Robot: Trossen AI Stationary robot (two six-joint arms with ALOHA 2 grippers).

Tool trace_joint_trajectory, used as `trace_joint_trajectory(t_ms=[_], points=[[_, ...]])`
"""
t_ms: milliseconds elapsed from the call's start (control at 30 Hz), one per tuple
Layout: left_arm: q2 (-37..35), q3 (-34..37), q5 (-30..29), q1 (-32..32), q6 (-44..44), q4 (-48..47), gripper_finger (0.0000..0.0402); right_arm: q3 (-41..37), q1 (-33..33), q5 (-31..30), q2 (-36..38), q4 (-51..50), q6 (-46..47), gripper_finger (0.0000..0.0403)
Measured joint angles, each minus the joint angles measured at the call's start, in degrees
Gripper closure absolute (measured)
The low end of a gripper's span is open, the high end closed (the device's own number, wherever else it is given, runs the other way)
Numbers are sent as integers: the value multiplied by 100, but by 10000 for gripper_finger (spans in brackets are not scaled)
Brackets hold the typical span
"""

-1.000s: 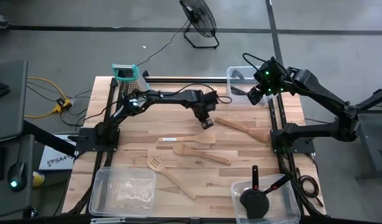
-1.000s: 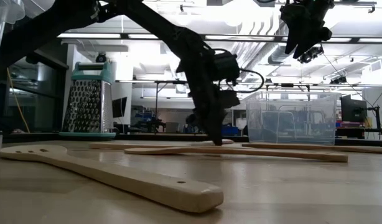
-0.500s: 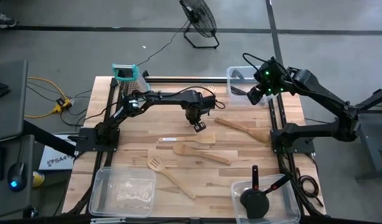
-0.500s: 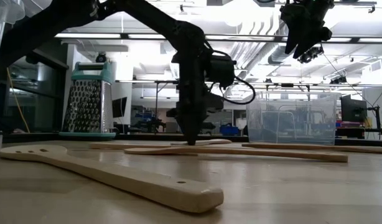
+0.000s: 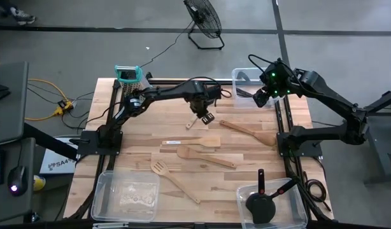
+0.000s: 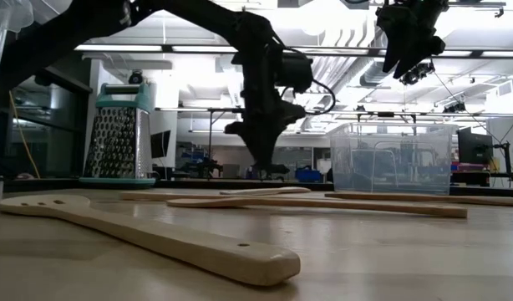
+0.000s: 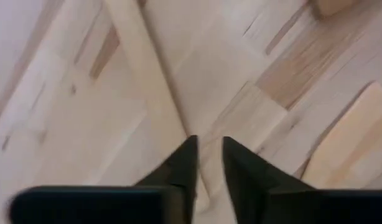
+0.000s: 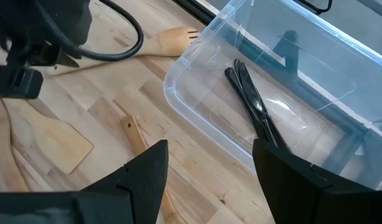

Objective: Pick & Place Kitchen Items
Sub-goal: Put the light brown serving fork into the bottom left transparent bin

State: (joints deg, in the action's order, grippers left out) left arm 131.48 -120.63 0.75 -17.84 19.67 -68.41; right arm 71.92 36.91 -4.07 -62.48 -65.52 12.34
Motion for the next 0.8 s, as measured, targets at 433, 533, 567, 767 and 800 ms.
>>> trace_joint_trajectory(t_ms=[433,533,567,767,800], points=[[-4,599,-219,-133,468,-70,157,0,0,2,0,-2,-59,177],[-7,782,-146,-133,521,11,156,1,0,4,0,-2,-59,177],[-7,840,-94,-133,535,-11,156,1,0,6,0,-2,-59,177],[-7,1140,219,-127,613,208,155,1,0,6,0,-4,-59,177],[-7,1194,219,-127,616,281,155,0,0,4,0,-4,-59,177]])
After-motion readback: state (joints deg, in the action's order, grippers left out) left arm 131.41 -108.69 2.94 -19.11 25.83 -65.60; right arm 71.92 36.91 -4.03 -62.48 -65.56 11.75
